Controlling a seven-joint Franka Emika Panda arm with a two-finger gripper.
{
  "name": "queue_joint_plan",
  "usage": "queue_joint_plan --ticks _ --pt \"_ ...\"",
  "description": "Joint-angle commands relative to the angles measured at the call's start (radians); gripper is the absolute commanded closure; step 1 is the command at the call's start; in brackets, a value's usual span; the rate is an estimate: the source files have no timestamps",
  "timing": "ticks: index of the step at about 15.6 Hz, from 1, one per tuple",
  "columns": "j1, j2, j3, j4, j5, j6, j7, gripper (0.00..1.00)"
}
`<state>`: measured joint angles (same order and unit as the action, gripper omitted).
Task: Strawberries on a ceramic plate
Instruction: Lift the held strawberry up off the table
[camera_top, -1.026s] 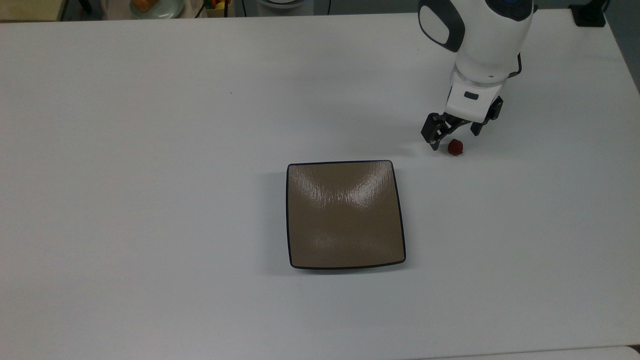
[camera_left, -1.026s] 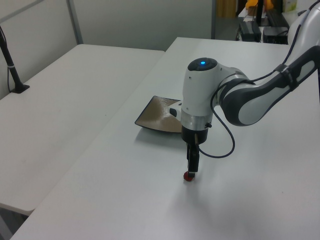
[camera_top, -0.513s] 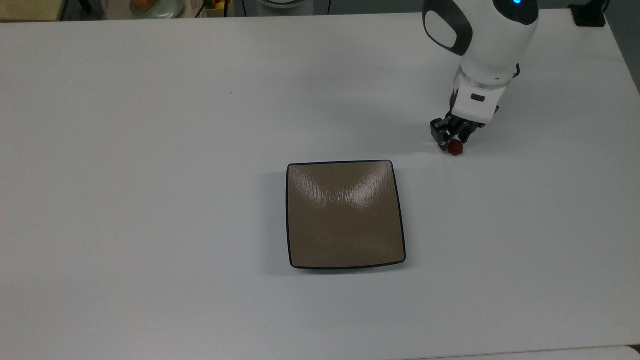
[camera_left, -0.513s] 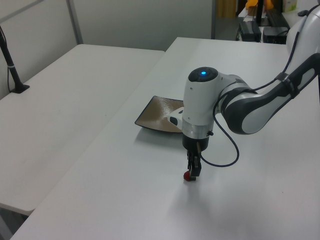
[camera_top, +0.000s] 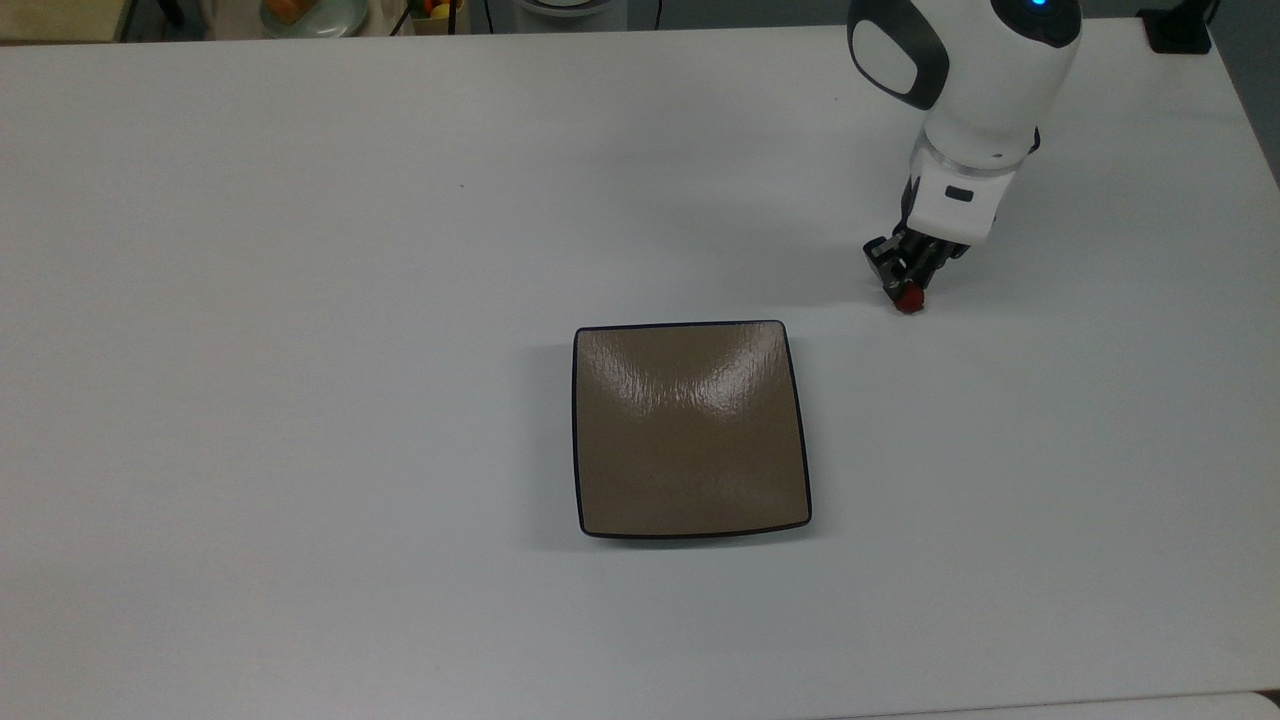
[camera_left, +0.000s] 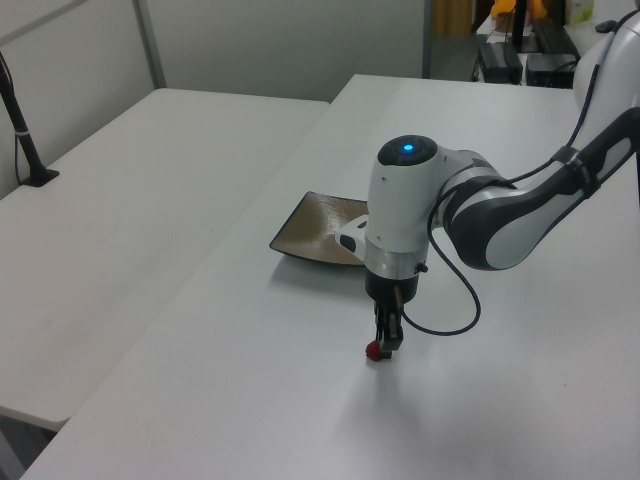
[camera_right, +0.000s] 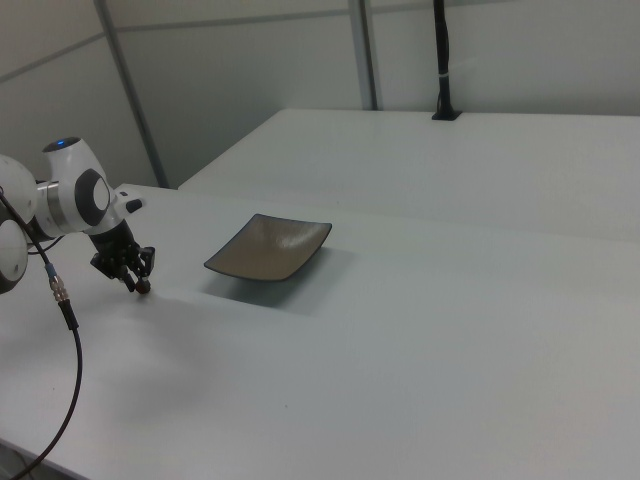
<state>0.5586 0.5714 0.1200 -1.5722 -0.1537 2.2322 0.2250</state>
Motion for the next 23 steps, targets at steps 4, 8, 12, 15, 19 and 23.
queue_joint_plan --ticks 4,8,12,15,19,23 --pt "0.001 -0.031 -0.003 -0.008 -0.023 0.009 0.022 1.00" --pt "-0.012 -0.091 -0.003 -0.005 -0.009 -0.011 0.022 1.00" --pt "-0.060 -0.162 -0.007 0.023 0.006 -0.100 0.024 1.00" --pt "-0.112 -0.232 -0.014 0.023 0.065 -0.114 0.019 1.00" --pt "-0.213 -0.262 -0.025 0.082 0.086 -0.212 0.007 1.00" --pt "-0.279 -0.254 -0.025 0.126 0.088 -0.270 -0.131 0.99"
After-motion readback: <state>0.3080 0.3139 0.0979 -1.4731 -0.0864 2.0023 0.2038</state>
